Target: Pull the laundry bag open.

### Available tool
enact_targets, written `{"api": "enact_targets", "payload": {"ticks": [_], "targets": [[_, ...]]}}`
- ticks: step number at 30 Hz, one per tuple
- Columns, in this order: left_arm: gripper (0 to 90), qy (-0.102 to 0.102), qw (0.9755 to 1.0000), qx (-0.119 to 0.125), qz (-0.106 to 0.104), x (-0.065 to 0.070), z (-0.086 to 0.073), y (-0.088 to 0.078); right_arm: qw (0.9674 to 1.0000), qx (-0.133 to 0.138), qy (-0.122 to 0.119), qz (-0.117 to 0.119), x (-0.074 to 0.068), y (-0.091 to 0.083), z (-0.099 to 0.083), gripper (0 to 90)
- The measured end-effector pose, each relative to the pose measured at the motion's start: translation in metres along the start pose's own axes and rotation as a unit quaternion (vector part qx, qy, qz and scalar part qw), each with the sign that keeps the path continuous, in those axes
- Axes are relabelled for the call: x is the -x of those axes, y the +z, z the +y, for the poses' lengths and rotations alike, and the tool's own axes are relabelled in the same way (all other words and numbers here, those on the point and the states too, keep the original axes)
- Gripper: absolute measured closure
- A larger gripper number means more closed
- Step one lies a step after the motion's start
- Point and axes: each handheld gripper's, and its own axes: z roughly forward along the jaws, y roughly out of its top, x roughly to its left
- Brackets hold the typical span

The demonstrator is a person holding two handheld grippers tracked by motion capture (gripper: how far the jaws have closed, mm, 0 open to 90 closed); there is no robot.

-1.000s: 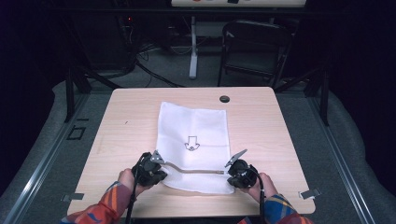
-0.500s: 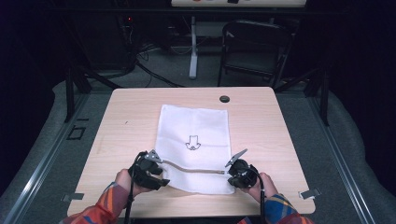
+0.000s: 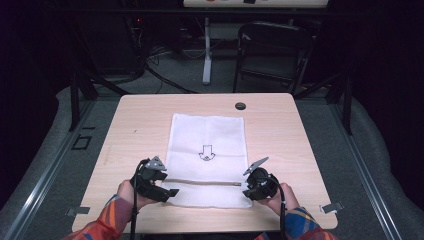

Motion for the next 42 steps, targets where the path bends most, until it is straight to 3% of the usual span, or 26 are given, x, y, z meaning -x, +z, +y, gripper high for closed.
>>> {"api": "enact_targets", "payload": {"ticks": [1,5,7,10,13,16,25,30,34,37,42], "targets": [[23.2,0.000,1.0000,0.000,0.000,0.000,0.000,0.000,1.0000,0.000,0.000,0.000,0.000,0.000,0.000,63.0],[18.1,0.009,0.9999,0.005,0.000,0.001,0.009,0.008,0.9998,0.008,0.018,0.001,0.003,-0.003,0.001,30.7],[16.9,0.017,0.9998,0.005,-0.001,0.003,0.018,0.015,0.9996,0.013,0.024,0.003,0.004,-0.003,0.000,22.9],[16.6,0.031,0.9995,0.000,-0.005,0.006,0.025,0.023,0.9993,0.022,0.031,0.001,0.006,-0.005,0.000,16.1],[16.4,0.033,0.9994,-0.002,-0.007,0.008,0.028,0.028,0.9990,0.027,0.036,0.002,0.008,-0.006,0.000,15.0],[16.1,0.041,0.9991,-0.006,-0.009,0.009,0.033,0.033,0.9993,0.016,0.034,-0.001,0.009,-0.006,0.000,15.0],[16.1,0.052,0.9985,-0.006,-0.011,0.013,0.048,0.047,0.9989,0.024,0.040,0.000,0.010,-0.004,-0.001,17.7],[16.5,0.062,0.9979,-0.004,-0.020,0.018,0.061,0.063,0.9985,0.029,0.043,-0.016,0.013,-0.004,-0.001,29.5],[18.1,0.073,0.9970,-0.001,-0.027,0.024,0.072,0.074,0.9987,0.029,0.039,-0.011,0.014,-0.003,-0.001,35.0],[19.9,0.080,0.9962,0.000,-0.033,0.028,0.080,0.083,0.9987,0.028,0.040,-0.014,0.014,-0.002,-0.001,48.7],[25.1,0.091,0.9950,0.001,-0.041,0.034,0.089,0.094,0.9989,0.030,0.035,-0.012,0.015,-0.001,0.000,60.1]]}}
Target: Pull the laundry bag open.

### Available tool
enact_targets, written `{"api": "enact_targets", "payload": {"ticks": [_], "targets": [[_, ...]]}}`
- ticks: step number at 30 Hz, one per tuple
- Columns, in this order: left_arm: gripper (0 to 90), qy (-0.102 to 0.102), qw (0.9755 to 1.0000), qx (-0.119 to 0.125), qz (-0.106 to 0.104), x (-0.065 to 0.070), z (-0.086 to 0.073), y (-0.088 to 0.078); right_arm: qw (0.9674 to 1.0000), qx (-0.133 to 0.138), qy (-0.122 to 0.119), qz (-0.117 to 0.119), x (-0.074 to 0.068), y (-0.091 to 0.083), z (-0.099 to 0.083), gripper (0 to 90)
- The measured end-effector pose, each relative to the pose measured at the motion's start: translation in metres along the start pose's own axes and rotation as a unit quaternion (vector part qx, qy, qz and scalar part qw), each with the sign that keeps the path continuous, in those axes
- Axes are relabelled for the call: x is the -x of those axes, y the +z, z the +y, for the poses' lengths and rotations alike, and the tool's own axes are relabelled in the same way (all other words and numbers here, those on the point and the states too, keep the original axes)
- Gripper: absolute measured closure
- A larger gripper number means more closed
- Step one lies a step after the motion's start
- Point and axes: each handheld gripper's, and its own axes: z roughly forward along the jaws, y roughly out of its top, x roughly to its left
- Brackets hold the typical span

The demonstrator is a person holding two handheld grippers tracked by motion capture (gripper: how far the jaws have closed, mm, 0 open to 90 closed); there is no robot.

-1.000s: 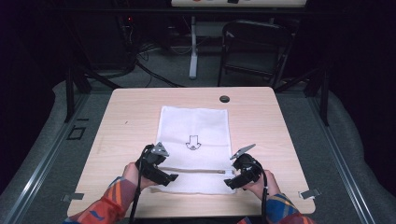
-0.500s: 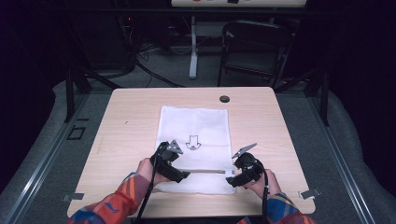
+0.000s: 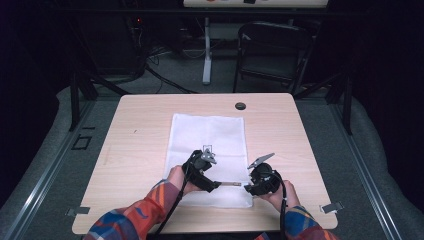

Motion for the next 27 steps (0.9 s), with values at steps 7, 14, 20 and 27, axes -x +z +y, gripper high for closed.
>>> {"api": "enact_targets", "payload": {"ticks": [7,14,20,27], "targets": [[36.3,0.013,0.9998,0.001,-0.012,0.004,0.008,0.011,0.9998,0.016,-0.008,-0.005,-0.003,0.001,0.002,76.9],[53.0,0.032,0.9991,-0.004,-0.026,0.013,0.015,0.027,0.9995,0.016,-0.021,-0.016,-0.004,0.005,0.005,86.3],[61.2,0.042,0.9983,-0.009,-0.039,0.018,0.019,0.038,0.9994,0.019,-0.025,-0.016,-0.004,0.009,0.006,90.0],[69.1,0.047,0.9978,-0.011,-0.046,0.020,0.022,0.051,0.9996,0.009,-0.022,-0.018,-0.003,0.012,0.004,90.0]]}}
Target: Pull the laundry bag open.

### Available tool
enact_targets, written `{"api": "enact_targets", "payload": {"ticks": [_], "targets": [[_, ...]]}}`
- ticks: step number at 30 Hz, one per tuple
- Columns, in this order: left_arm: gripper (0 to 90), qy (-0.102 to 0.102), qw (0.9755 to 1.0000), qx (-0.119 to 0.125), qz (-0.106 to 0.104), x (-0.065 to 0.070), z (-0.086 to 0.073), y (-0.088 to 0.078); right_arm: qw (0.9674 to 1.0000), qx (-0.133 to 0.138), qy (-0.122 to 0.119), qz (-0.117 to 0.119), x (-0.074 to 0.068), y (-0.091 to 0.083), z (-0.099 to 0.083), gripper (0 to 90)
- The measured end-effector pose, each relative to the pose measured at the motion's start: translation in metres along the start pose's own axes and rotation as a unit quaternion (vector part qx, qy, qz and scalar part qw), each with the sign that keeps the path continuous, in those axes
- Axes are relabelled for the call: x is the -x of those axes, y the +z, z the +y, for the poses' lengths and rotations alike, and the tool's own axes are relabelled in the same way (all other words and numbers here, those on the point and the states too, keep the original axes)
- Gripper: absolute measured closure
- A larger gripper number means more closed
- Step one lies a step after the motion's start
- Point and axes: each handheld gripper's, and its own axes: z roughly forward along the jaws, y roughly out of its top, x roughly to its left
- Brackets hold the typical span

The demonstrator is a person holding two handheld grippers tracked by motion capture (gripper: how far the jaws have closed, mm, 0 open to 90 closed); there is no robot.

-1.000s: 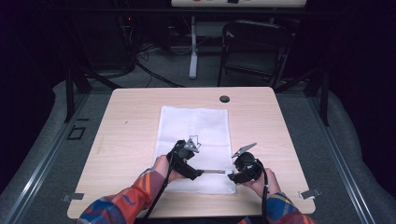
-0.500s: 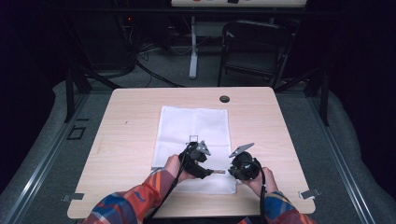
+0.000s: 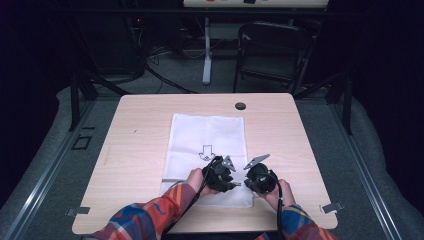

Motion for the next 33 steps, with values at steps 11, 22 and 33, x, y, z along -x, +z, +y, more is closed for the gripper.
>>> {"api": "enact_targets", "payload": {"ticks": [11,22,33], "targets": [[76.5,0.007,1.0000,-0.001,0.003,0.002,0.004,0.015,0.9999,0.006,0.012,0.002,-0.001,0.006,-0.004,90.0],[81.4,0.003,0.9999,0.011,0.006,0.003,0.004,0.015,0.9993,0.025,0.027,0.009,0.000,0.007,-0.008,90.0],[81.5,-0.005,1.0000,0.001,0.001,0.001,0.002,0.012,0.9995,0.016,0.024,-0.008,-0.003,0.006,-0.008,90.0]]}}
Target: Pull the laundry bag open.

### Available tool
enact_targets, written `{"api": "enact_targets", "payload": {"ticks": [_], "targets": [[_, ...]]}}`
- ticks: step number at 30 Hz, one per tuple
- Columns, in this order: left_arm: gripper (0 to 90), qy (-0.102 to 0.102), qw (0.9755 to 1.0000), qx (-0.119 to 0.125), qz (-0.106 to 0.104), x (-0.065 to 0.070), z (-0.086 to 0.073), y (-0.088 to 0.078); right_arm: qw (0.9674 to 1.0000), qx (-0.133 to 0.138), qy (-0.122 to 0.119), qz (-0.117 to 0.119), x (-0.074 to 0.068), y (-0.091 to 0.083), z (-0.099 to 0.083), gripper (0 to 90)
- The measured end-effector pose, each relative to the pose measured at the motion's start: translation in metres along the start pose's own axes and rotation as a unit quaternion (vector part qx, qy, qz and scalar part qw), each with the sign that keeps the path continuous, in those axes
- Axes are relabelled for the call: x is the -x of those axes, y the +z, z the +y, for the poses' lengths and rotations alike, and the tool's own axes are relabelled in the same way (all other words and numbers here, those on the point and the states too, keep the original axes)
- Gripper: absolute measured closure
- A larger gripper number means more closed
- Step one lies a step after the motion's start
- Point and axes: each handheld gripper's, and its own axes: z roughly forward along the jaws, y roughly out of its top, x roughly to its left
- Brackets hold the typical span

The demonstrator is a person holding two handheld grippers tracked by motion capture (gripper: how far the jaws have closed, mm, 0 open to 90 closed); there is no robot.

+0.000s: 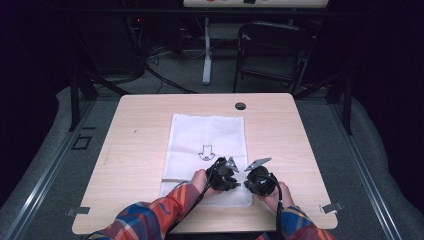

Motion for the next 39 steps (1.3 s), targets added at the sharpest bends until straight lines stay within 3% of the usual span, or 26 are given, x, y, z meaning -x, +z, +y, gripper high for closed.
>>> {"api": "enact_targets", "payload": {"ticks": [2,3,7,10,12,15,17,22,24,30,33,39], "targets": [[81.6,0.001,0.9999,-0.004,0.010,-0.001,0.000,-0.001,1.0000,0.001,-0.003,-0.004,0.000,0.000,0.000,90.0],[81.6,-0.011,0.9999,-0.005,0.003,-0.007,-0.003,-0.005,1.0000,0.001,-0.001,-0.005,0.000,0.000,0.000,90.0],[81.4,-0.022,0.9997,-0.003,-0.004,-0.011,-0.009,-0.010,1.0000,0.001,-0.002,-0.004,-0.001,0.001,0.000,90.0],[81.3,-0.017,0.9998,-0.002,-0.007,-0.010,-0.011,-0.008,1.0000,-0.004,-0.007,-0.002,0.000,0.000,0.001,90.0],[81.1,-0.022,0.9997,-0.002,-0.009,-0.010,-0.011,-0.007,0.9996,-0.011,-0.024,-0.005,-0.001,-0.002,0.004,90.0],[81.0,-0.024,0.9997,0.001,-0.011,-0.010,-0.011,-0.007,0.9996,0.014,-0.026,-0.002,-0.004,-0.005,0.008,90.0],[81.0,-0.022,0.9997,0.003,-0.010,-0.010,-0.010,-0.006,0.9993,0.017,-0.032,-0.004,-0.005,-0.006,0.010,90.0],[80.8,-0.027,0.9996,0.004,-0.010,-0.010,-0.011,-0.006,0.9991,0.010,-0.041,0.002,-0.012,0.007,0.017,90.0],[80.8,-0.033,0.9993,0.011,-0.014,-0.011,-0.012,-0.006,0.9993,0.020,-0.033,0.003,-0.013,0.012,0.016,90.0],[80.6,-0.029,0.9995,0.004,-0.015,-0.011,-0.012,-0.006,0.9986,0.020,-0.047,0.014,-0.012,0.013,0.014,90.0],[80.6,-0.028,0.9995,0.003,-0.015,-0.011,-0.012,-0.006,0.9979,0.025,-0.059,0.007,-0.012,0.013,0.013,90.0],[81.1,-0.029,0.9995,0.003,-0.012,-0.011,-0.012,-0.007,0.9982,0.033,-0.046,0.021,-0.009,0.013,0.010,90.0]]}}
